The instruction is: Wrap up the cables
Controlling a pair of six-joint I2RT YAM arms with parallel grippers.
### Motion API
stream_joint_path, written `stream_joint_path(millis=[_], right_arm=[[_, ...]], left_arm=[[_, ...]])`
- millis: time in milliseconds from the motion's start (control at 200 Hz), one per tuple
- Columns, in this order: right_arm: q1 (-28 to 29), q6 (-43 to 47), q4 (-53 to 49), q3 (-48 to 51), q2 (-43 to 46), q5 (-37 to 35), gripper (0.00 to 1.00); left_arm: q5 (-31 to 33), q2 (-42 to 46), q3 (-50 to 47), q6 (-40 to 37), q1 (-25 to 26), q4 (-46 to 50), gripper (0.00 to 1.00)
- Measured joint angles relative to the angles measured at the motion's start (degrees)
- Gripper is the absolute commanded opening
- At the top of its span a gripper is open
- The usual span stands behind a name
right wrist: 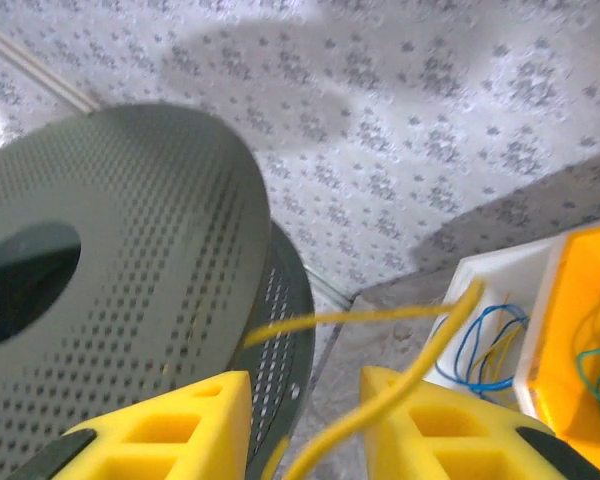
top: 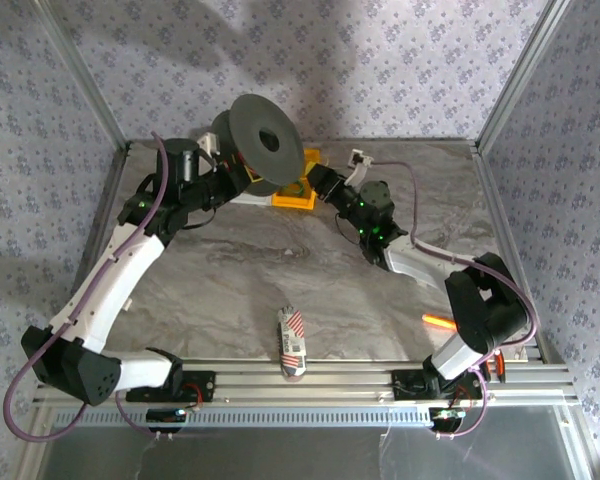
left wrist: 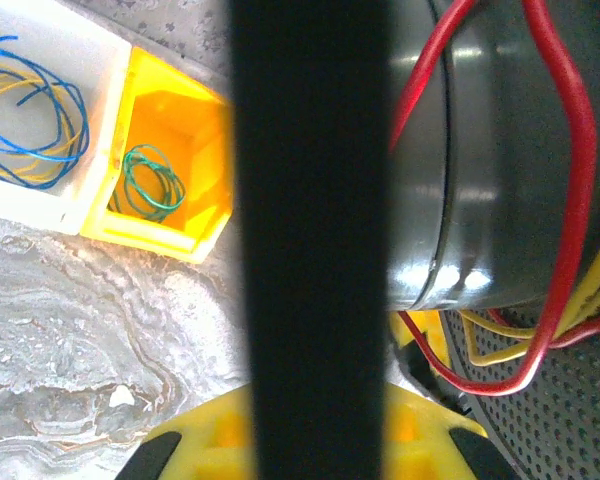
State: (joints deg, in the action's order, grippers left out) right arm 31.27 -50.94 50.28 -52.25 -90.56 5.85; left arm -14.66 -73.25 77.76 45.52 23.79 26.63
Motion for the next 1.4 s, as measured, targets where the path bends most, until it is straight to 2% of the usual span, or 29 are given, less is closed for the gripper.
stream_joint_path(millis=[390,480,520,595,785,914,989,1079,1249,1399], right_arm=[[-1.6,-1.2,-0.4,0.0,0.2,0.5,0.35],[-1.6,-2.3,-0.4,0.0,-0.2,1.0,0.27],[-1.6,-2.5,-0.4,0.0,-0.6,1.3,0.2],[-1.6,-3.3,-0.4,0.0,-1.4,1.7,0.0],[-2.3,-4.7,-0.9,0.0,-2.2,3.5,0.0],[-5.4,-4.5,-2.2,0.0,-2.2,8.7,0.0],[-8.7,-2.8,-7.2,-1.8,-2.1,14.2,0.0],[-12.9,1.8,-18.6,-8.5,-2.7,22.7,0.0],[-17.6,15.0,-42.6,-29.9,-8.4,37.6,0.0],[-19.4,23.5,-58.1,-38.4,-11.9,46.2,0.0]], left_arm=[[-0.6,0.2,0.0,0.0,1.0,0.5,0.0],[-0.6,0.1,0.0,0.0,1.1,0.5,0.0],[-0.6,0.1,0.0,0.0,1.1,0.5,0.0],[-0.6,0.1,0.1,0.0,1.1,0.5,0.0],[-0.6,0.1,0.4,-0.4,1.1,0.6,0.0],[-1.3,0.1,1.0,-1.1,0.6,1.3,0.0],[-2.7,0.0,2.1,-2.4,-0.2,2.9,0.0],[-5.5,-0.9,5.3,-6.3,-1.0,6.7,0.0],[-10.3,-4.9,14.5,-18.6,-1.1,17.3,0.0],[-9.5,-6.7,18.6,-29.5,-0.1,27.9,0.0]])
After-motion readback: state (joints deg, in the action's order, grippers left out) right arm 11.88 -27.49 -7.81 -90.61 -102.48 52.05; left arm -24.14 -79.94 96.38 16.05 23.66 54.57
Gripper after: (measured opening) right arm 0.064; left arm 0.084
